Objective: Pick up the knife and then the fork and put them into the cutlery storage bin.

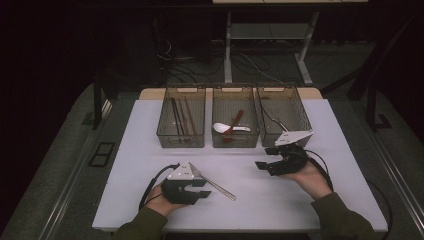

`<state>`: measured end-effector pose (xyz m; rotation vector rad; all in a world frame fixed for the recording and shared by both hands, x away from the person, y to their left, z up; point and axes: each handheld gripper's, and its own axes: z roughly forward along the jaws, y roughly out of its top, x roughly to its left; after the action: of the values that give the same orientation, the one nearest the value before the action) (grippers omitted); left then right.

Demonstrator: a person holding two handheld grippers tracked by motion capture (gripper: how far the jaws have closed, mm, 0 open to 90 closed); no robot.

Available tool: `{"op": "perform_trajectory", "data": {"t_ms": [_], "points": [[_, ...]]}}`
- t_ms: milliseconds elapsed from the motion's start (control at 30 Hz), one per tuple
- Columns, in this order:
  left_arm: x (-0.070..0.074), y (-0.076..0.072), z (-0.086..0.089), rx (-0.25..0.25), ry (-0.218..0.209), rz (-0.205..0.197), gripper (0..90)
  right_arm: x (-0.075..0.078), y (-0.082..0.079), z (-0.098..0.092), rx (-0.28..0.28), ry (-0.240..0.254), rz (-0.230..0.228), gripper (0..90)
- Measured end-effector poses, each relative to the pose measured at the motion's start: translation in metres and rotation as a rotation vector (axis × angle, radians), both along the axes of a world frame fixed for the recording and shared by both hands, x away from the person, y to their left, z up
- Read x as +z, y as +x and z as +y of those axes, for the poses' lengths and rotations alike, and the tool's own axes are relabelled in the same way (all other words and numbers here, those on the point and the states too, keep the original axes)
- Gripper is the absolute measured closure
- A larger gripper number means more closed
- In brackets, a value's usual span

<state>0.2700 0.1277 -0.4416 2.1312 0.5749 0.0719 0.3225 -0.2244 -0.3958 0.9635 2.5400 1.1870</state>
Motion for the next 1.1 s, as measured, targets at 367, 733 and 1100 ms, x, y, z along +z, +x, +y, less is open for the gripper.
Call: {"op": "perform_trajectory", "data": {"t_ms": [367, 733, 1100], "points": [[0.0, -0.008, 0.024, 0.116, 0.021, -0.02, 16.8, -0.002, 0.003, 0.052, 0.061, -0.097, 0.085, 50.9], [0.0, -0.005, 0.028, 0.158, 0.028, -0.025, 0.0, -0.004, 0.007, 0.116, 0.153, -0.241, 0.133, 61.3], [-0.001, -0.006, 0.027, 0.146, 0.014, -0.011, 0.0, -0.009, 0.01, 0.167, 0.257, -0.36, 0.183, 66.2]]}}
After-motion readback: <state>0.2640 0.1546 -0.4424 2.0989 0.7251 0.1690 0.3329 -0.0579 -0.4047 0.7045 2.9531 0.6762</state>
